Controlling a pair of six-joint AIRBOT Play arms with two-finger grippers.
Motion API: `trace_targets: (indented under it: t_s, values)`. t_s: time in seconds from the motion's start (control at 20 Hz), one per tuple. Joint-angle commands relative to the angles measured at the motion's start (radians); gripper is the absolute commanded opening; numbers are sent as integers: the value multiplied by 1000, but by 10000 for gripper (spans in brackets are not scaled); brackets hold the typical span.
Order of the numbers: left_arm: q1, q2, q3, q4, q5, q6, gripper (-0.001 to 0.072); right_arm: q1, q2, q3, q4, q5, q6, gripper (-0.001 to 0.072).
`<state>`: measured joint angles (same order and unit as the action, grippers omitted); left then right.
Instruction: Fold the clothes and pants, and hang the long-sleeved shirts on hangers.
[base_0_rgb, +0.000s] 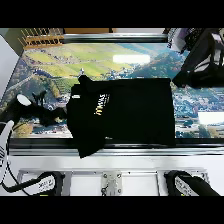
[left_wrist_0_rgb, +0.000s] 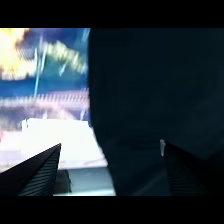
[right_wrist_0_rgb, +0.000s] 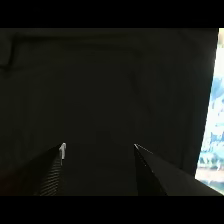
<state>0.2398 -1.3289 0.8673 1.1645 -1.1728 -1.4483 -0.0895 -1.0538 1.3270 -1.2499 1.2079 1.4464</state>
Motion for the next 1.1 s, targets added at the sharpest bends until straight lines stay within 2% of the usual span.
trace_targets:
  t_s: [0.0,0.15,0.35,0.5,0.55,0.6,0.65,0.75,0.9,1.05]
  values:
    - [3,53,-195,-38,87,29,694,2,167,-188,18,4,-2,470]
    - [-13,53,-209,-154,142,89,693,2,223,-224,17,5,5,470]
    - [-118,38,-204,-170,217,87,693,2,235,-224,17,5,9,470]
    - [-183,-42,-153,-171,186,69,692,-3,235,-224,17,6,24,471]
    - [-198,-66,-125,-171,166,68,588,-3,235,-224,16,5,24,471]
    - [-215,-85,-93,-171,154,68,435,-4,235,-225,16,5,24,471]
    - [-228,-93,-71,-170,155,67,336,-10,235,-228,12,5,24,472]
    - [-239,-93,-47,-170,163,67,7,-60,235,-256,15,30,24,473]
    - [-211,-93,-36,-169,134,67,7,-226,235,-375,15,109,40,473]
    - [-193,-79,-73,-171,94,72,7,-421,235,-570,14,139,181,473]
